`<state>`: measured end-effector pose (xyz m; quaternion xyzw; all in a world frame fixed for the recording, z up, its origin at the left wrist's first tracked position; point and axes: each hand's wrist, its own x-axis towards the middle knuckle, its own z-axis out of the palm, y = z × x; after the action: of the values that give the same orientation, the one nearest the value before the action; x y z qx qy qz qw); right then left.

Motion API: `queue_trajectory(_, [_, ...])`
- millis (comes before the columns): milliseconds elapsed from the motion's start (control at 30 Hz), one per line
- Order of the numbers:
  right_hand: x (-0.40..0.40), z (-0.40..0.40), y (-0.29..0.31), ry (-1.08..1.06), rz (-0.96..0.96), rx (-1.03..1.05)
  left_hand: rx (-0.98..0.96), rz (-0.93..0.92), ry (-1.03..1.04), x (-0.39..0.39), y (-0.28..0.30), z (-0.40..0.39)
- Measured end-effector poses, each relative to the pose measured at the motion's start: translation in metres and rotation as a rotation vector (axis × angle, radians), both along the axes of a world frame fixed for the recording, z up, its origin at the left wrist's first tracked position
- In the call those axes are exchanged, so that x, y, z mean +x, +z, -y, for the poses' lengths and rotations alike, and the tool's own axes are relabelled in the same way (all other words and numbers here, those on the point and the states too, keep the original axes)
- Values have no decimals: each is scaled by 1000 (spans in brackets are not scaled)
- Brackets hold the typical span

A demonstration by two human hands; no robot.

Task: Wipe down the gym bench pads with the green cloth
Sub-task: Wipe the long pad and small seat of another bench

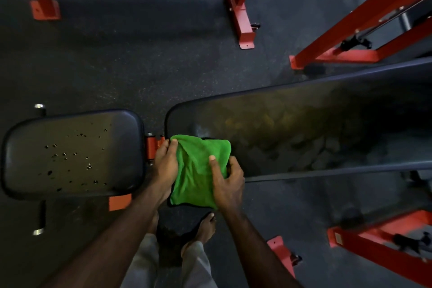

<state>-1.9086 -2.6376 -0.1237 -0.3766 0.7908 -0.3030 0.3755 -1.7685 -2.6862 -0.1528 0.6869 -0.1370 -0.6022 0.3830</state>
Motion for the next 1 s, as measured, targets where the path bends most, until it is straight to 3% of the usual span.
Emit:
queue_trajectory(100, [-18,3,4,-48,-55,-21,85,-240,10,-14,8,-1])
queue_trajectory(233, [-40,3,5,-72,-110,-78,111,-496,-245,-25,29,-3])
queue_trajectory(400, [-60,0,19,-88,-86,-204,24,-429,-380,-39,43,0])
queue_trajectory(533, [-72,12,51,240,-104,-281,-33,-344,-437,-44,67,6])
queue_trajectory(800, [-82,40,177,701,-113,-23,-161,-235,-539,-28,184,21])
queue_trajectory(1000, [-106,38,260,674,-47,-2,-412,6,-507,-18,282,55])
